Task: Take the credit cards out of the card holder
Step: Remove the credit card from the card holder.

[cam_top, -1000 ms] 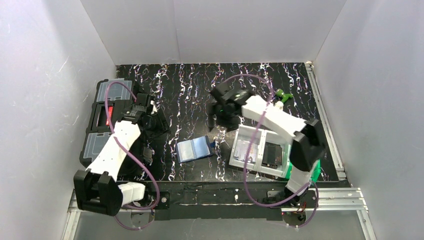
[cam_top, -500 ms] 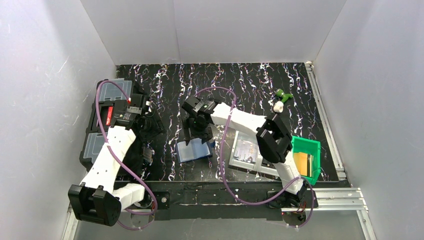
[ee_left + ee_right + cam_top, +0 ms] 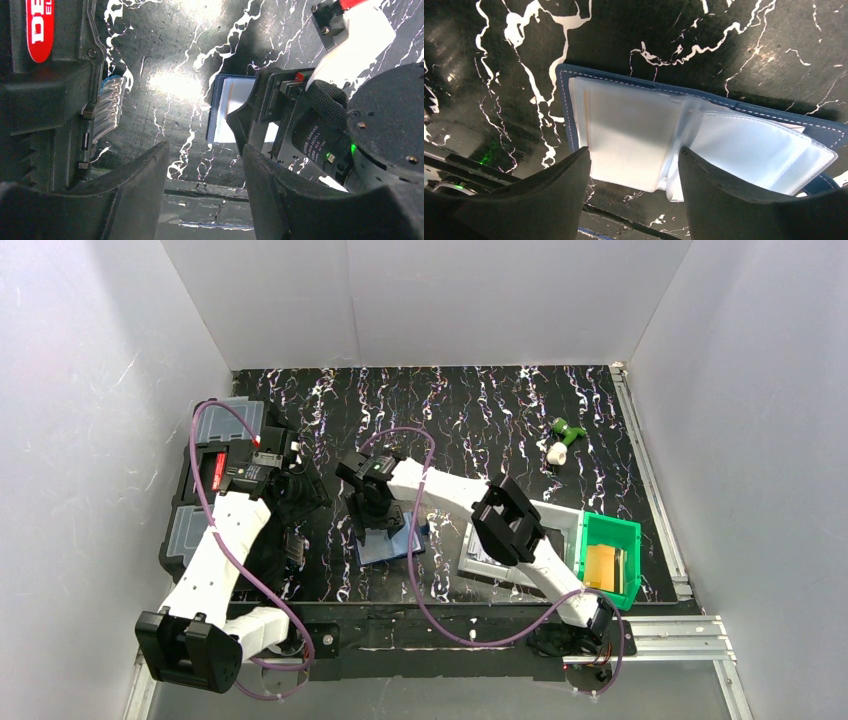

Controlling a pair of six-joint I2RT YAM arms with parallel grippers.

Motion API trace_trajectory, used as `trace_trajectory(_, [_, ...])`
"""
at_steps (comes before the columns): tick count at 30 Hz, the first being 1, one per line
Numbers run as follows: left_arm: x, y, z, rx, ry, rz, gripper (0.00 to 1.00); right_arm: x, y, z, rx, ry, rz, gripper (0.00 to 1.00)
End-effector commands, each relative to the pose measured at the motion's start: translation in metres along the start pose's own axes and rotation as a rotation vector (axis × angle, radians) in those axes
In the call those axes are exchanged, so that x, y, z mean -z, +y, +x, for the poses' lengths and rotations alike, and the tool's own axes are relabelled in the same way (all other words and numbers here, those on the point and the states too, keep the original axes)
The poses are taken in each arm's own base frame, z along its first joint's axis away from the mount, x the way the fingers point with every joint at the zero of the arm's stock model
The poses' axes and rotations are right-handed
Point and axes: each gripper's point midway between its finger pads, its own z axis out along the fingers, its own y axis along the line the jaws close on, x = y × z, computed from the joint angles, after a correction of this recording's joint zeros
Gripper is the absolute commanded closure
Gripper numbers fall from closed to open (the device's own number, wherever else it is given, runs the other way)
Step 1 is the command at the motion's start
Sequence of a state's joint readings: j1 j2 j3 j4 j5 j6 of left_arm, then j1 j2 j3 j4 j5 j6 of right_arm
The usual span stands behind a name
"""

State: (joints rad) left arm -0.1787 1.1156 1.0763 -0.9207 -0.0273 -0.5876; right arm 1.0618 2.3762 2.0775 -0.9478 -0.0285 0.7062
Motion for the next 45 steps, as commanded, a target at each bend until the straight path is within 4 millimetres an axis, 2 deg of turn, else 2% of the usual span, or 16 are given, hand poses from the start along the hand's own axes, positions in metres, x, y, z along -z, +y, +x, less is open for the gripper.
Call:
trace_trajectory(1, [0.008,0.001,-0.004,0.010,-0.022,0.000,0.45,-0.006,-0.009,0.000,0.044,0.016,0.075,0.32])
trace_trajectory(9, [-0.004,-0.004,0.002,0.016,0.014,0.020,0.46,-0.029,-0.025,0.017,0.068,0.104,0.131,0.51])
trace_trajectory(13, [-0.011,-0.012,0.012,0.018,0.068,0.068,0.47,-0.039,-0.025,0.026,0.062,0.157,0.109,0.62])
trace_trajectory(16, [-0.019,-0.012,0.022,0.018,0.110,0.080,0.47,-0.042,-0.026,0.028,0.041,0.179,0.078,0.73])
trace_trajectory(21, [-0.033,-0.015,0.038,0.021,0.181,0.108,0.53,-0.044,-0.034,0.025,-0.016,0.191,0.014,0.84])
trace_trajectory(27, [-0.055,-0.024,0.057,0.035,0.286,0.160,0.59,-0.042,-0.039,0.027,-0.056,0.224,-0.051,0.90])
trace_trajectory(34, [-0.081,-0.031,0.077,0.032,0.394,0.179,0.61,-0.044,-0.042,0.029,-0.092,0.254,-0.110,0.94])
trace_trajectory(45, [-0.101,-0.041,0.090,0.022,0.447,0.179,0.62,-0.045,-0.045,0.029,-0.109,0.260,-0.128,0.96])
